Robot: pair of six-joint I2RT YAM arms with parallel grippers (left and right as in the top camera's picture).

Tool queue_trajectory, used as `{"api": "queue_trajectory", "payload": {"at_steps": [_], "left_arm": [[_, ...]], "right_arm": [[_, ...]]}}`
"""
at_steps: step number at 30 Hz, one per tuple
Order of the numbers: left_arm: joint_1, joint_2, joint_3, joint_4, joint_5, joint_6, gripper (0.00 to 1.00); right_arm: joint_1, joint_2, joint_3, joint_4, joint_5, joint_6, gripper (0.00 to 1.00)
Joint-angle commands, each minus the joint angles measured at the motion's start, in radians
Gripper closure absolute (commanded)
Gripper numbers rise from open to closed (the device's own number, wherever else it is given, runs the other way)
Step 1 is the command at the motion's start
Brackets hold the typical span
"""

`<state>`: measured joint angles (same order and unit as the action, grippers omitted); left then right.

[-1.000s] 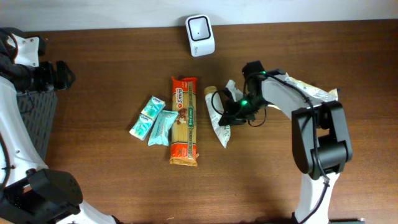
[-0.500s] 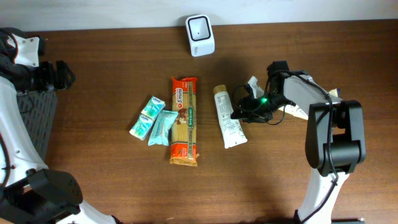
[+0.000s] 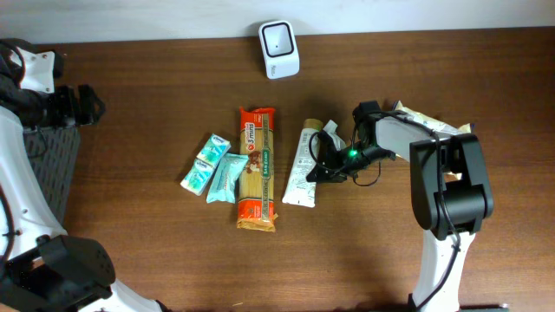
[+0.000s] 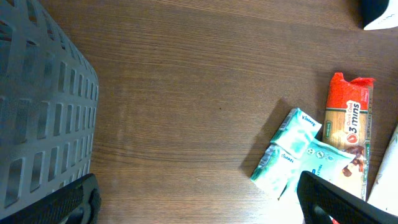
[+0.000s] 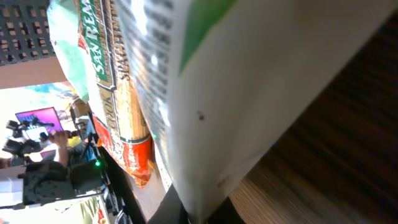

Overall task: Scan the item barcode
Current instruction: 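Lift the white-green tube and rotate it in the right gripper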

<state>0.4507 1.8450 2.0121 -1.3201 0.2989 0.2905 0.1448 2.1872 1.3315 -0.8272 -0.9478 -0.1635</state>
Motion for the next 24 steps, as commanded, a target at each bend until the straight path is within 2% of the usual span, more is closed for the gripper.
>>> {"api": "queue_trajectory", "payload": {"at_steps": [1, 5, 7, 10, 11, 14, 15, 18, 20, 22, 24], "left_arm": [[0.002, 0.008, 0.0, 0.002, 0.0, -0.01, 0.01], [0.002, 0.008, 0.0, 0.002, 0.0, -0.01, 0.01], [0.002, 0.008, 0.0, 0.002, 0.0, -0.01, 0.01], [0.002, 0.008, 0.0, 0.002, 0.0, -0.01, 0.01], [0.002, 0.008, 0.0, 0.002, 0.0, -0.01, 0.01], [0.002, 0.008, 0.0, 0.002, 0.0, -0.01, 0.01], [0.002, 0.008, 0.0, 0.002, 0.0, -0.01, 0.01], [0.002, 0.008, 0.0, 0.002, 0.0, -0.01, 0.01], [0.002, 0.008, 0.0, 0.002, 0.0, -0.01, 0.01], [0.002, 0.008, 0.0, 0.001, 0.0, -0.01, 0.01], [0.002, 0.008, 0.0, 0.002, 0.0, -0.01, 0.01]], "right_arm": [[0.004, 0.03, -0.019, 0.002, 0.09, 0.0, 0.96], [-0.052, 0.03, 0.06, -0.07, 0.098, 0.04, 0.96], [-0.073, 0.03, 0.188, -0.224, 0.252, -0.015, 0.96], [-0.073, 0.03, 0.32, -0.34, 0.506, -0.129, 0.96], [-0.073, 0.03, 0.339, -0.34, 0.515, -0.129, 0.86], [-0.073, 0.03, 0.369, -0.364, 0.475, -0.126, 0.33], [-0.074, 0.03, 0.37, -0.377, 0.429, -0.09, 0.25], [-0.075, 0.03, 0.365, -0.369, 0.349, 0.012, 0.18], [-0.075, 0.03, 0.351, -0.329, 0.352, 0.074, 0.17], [-0.08, 0.03, 0.32, -0.265, 0.357, 0.156, 0.16], [-0.088, 0.03, 0.238, -0.131, 0.356, 0.217, 0.16]]}}
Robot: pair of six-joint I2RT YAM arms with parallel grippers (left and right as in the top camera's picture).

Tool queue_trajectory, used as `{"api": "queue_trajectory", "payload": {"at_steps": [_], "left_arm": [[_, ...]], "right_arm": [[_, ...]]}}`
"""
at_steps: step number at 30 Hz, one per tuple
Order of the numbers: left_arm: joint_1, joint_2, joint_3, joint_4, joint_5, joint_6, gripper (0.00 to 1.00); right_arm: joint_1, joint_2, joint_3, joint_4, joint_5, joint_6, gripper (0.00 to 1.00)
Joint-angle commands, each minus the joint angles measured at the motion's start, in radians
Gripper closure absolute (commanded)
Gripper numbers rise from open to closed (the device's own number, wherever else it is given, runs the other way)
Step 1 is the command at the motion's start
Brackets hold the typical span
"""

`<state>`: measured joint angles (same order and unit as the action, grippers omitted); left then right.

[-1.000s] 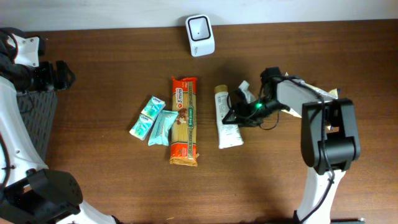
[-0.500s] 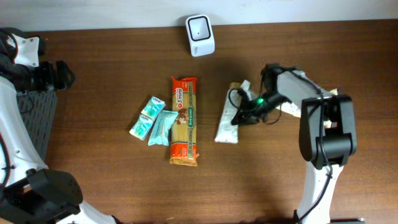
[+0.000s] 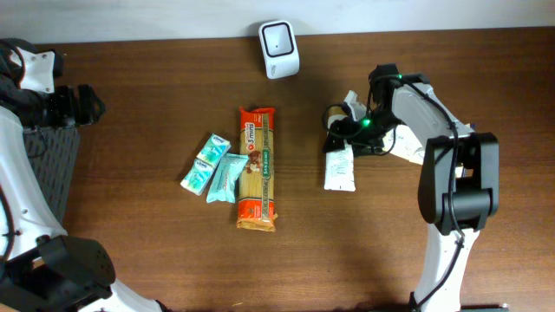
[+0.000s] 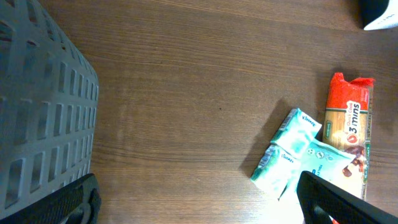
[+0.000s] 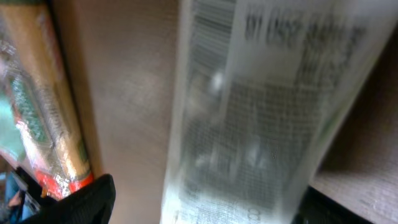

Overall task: Scan the item barcode
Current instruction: 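Lift the white-green tube and rotate it in the right gripper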

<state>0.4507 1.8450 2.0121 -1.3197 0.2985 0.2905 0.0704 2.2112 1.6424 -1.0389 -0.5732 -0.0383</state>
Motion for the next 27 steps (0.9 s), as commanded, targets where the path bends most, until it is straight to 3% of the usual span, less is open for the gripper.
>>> {"api": "queue_trajectory", "payload": {"at_steps": [1, 4, 6, 7, 10, 13, 16, 17, 19, 20, 27], "left_arm": [[0.002, 0.008, 0.0, 0.001, 0.0, -0.01, 0.01], [0.002, 0.008, 0.0, 0.001, 0.0, -0.01, 0.01], [0.002, 0.008, 0.0, 0.001, 0.0, -0.01, 0.01], [0.002, 0.008, 0.0, 0.001, 0.0, -0.01, 0.01], [0.002, 0.008, 0.0, 0.001, 0.0, -0.01, 0.01], [0.002, 0.008, 0.0, 0.001, 0.0, -0.01, 0.01], [0.002, 0.008, 0.0, 0.001, 0.0, -0.01, 0.01], [0.002, 0.008, 0.0, 0.001, 0.0, -0.01, 0.01], [0.002, 0.008, 0.0, 0.001, 0.0, -0.01, 0.01], [0.002, 0.008, 0.0, 0.001, 0.0, -0.01, 0.01], [0.002, 0.008, 0.0, 0.001, 0.0, -0.01, 0.01]], "right_arm": [[-0.014, 0.006, -0.12, 0.156, -0.018, 0.092, 0.2], [-0.014, 0.006, -0.225, 0.281, -0.026, 0.092, 0.43], [-0.014, 0.006, -0.266, 0.311, -0.026, 0.092, 0.68], [-0.014, 0.006, -0.265, 0.309, -0.027, 0.092, 0.71], [-0.014, 0.006, -0.265, 0.293, -0.139, 0.005, 0.69], [-0.014, 0.006, -0.265, 0.26, -0.164, 0.005, 0.55], [-0.014, 0.006, -0.265, 0.216, -0.164, -0.01, 0.56], [-0.014, 0.006, -0.265, 0.216, -0.164, -0.009, 0.63], [-0.014, 0.006, -0.264, 0.208, -0.177, -0.009, 0.9], [-0.014, 0.004, -0.249, 0.178, -0.176, -0.01, 0.96], [-0.011, -0.121, -0.01, -0.113, -0.237, -0.161, 0.96]]}}
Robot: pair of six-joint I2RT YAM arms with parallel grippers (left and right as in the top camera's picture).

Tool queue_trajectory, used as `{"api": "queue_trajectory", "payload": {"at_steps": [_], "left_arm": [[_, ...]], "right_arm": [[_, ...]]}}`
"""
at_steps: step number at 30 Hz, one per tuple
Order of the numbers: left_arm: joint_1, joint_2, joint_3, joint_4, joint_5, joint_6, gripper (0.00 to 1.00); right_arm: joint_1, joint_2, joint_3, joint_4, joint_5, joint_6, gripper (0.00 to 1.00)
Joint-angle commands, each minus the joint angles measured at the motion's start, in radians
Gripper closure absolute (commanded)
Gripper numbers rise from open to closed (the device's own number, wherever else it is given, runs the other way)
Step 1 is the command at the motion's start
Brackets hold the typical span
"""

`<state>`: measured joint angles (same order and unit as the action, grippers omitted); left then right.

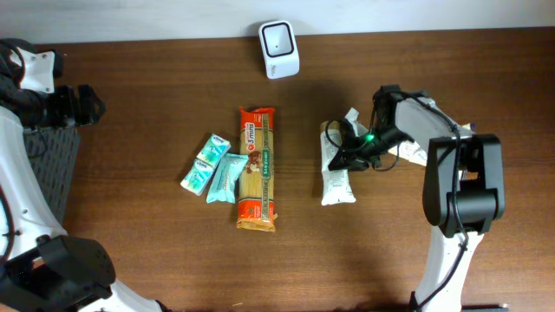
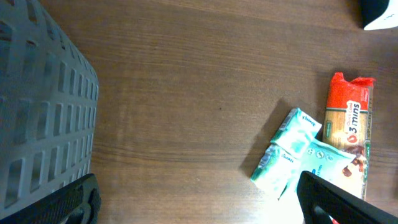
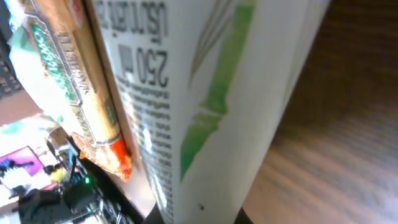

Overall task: Scan the item barcode
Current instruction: 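Lift the white-green tube and rotate it in the right gripper, then hold the tube's barcode up to the white scanner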

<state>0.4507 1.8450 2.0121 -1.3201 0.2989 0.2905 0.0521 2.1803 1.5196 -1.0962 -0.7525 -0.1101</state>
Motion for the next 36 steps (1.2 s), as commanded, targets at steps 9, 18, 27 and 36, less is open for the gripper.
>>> {"api": "queue_trajectory", "payload": {"at_steps": [9, 18, 27, 36], "left_arm": [[0.002, 0.008, 0.0, 0.001, 0.0, -0.01, 0.01], [0.002, 0.008, 0.0, 0.002, 0.0, -0.01, 0.01], [0.002, 0.008, 0.0, 0.002, 0.0, -0.01, 0.01], [0.002, 0.008, 0.0, 0.002, 0.0, -0.01, 0.01]], "right_arm": [[0.074, -0.439, 0.236, -0.145, -0.067, -0.1, 0.96], [0.206, -0.524, 0.237, -0.139, 0.14, 0.001, 0.96], [0.259, -0.257, 0.889, -0.336, 0.507, 0.064, 0.96], [0.413, 0.117, 1.016, -0.022, 1.183, -0.143, 0.96]]}}
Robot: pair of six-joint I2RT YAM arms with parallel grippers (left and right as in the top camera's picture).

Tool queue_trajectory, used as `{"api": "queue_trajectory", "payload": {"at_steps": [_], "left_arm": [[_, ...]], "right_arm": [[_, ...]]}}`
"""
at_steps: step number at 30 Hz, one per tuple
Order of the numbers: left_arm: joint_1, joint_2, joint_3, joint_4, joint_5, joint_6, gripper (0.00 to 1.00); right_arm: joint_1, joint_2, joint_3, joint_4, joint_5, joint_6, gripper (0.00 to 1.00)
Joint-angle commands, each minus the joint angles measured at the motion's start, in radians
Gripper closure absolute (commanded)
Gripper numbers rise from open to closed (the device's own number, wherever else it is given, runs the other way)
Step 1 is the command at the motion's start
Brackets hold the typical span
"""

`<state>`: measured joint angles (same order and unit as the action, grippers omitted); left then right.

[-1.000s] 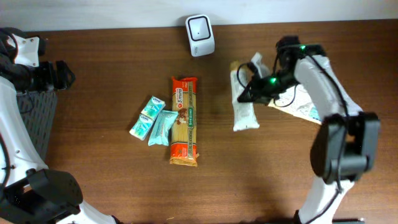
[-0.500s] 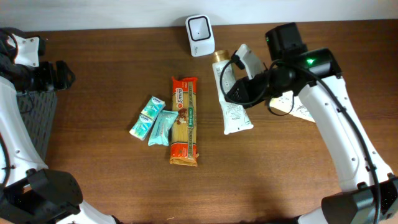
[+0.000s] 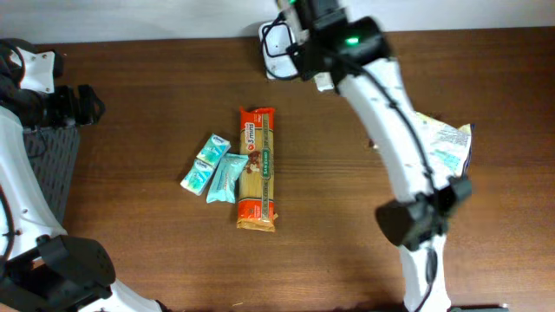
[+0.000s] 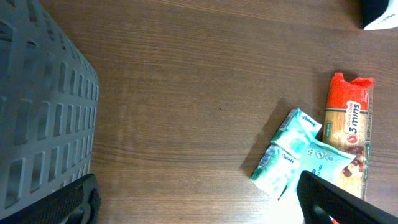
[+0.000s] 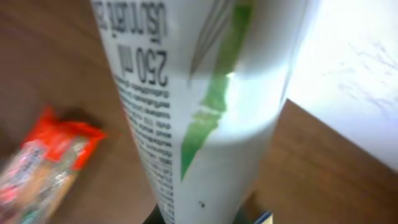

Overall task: Scan the item barcode
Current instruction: 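Hold the tube's barcode up to the white scanner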

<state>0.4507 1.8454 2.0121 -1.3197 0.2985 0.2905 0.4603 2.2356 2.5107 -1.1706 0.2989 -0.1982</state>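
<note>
My right gripper (image 3: 305,42) is at the back of the table, right over the white barcode scanner (image 3: 276,41), which it partly hides. It is shut on a white tube with a green stripe and "250 ml" print (image 5: 199,93). The tube fills the right wrist view and hides the fingers. Only a small white end of the tube (image 3: 324,83) shows from overhead. My left gripper (image 3: 84,102) stays at the far left edge, open, with its dark fingertips (image 4: 78,200) wide apart over bare wood.
An orange pasta packet (image 3: 257,169) lies mid-table, with two teal tissue packs (image 3: 213,170) to its left. A crumpled packet (image 3: 442,143) lies at the right edge. A grey slatted basket (image 4: 37,112) stands at the far left.
My right gripper held the tube low, just right of the pasta packet. Now it holds it at the back of the table beside the scanner. The left arm has not moved.
My right gripper was on the tube as it lay next to the pasta packet. Then it held it a little to the right, printed side to the wrist camera. Then the tube was low over the table again, and now it is at the scanner.
</note>
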Motion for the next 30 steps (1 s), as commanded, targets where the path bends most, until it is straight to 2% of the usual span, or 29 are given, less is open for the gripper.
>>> {"api": "queue_trajectory", "payload": {"at_steps": [1, 5, 9, 23, 30], "left_arm": [[0.002, 0.008, 0.0, 0.001, 0.0, -0.01, 0.01], [0.002, 0.008, 0.0, 0.001, 0.0, -0.01, 0.01], [0.002, 0.008, 0.0, 0.001, 0.0, -0.01, 0.01], [0.002, 0.008, 0.0, 0.001, 0.0, -0.01, 0.01], [0.002, 0.008, 0.0, 0.001, 0.0, -0.01, 0.01]], "right_arm": [[0.005, 0.127, 0.025, 0.115, 0.138, -0.106, 0.96], [0.005, 0.278, 0.025, 0.402, 0.373, -0.173, 0.96], [0.005, 0.375, 0.025, 0.642, 0.462, -0.217, 0.96], [0.032, 0.448, 0.012, 0.651, 0.5, -0.217, 0.96], [0.039, 0.368, 0.012, 0.571, 0.505, -0.212, 0.96]]}}
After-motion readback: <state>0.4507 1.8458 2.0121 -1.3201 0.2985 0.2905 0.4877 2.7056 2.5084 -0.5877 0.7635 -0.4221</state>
